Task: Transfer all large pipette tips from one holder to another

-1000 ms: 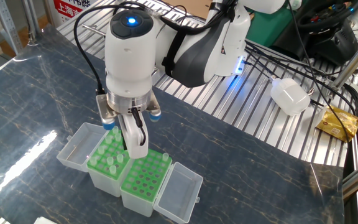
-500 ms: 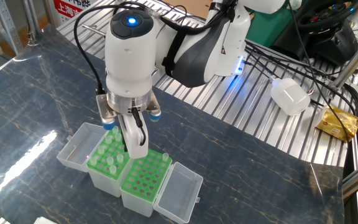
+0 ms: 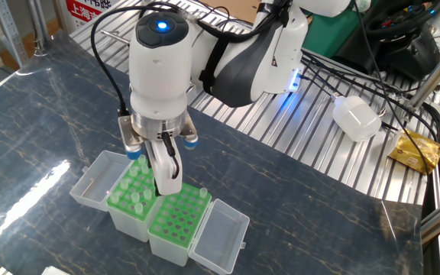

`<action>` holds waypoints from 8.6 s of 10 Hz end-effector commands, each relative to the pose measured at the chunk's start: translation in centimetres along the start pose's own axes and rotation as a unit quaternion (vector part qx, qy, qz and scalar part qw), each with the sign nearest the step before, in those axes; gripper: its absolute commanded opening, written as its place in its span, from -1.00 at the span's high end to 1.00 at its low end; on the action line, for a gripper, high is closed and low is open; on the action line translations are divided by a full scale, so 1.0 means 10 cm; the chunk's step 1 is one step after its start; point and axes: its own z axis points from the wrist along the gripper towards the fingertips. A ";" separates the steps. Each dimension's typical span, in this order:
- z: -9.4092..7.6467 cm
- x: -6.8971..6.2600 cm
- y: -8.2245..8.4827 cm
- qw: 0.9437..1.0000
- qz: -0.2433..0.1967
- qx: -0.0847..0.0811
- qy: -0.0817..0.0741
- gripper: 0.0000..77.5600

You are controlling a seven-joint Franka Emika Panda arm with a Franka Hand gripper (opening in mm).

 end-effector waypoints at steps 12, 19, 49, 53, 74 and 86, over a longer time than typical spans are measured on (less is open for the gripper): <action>0.08 0.04 0.01 1.000 0.020 -0.003 -0.001 -1.00; 0.11 0.05 0.01 1.000 0.018 -0.002 -0.002 -1.00; -0.42 0.08 -0.04 1.000 0.015 0.002 -0.002 0.97; -0.68 0.06 0.07 0.999 0.033 0.001 0.001 0.97; -1.39 0.03 0.23 0.998 0.060 0.012 0.029 0.97; -1.36 0.32 0.59 0.993 0.111 0.002 0.034 0.97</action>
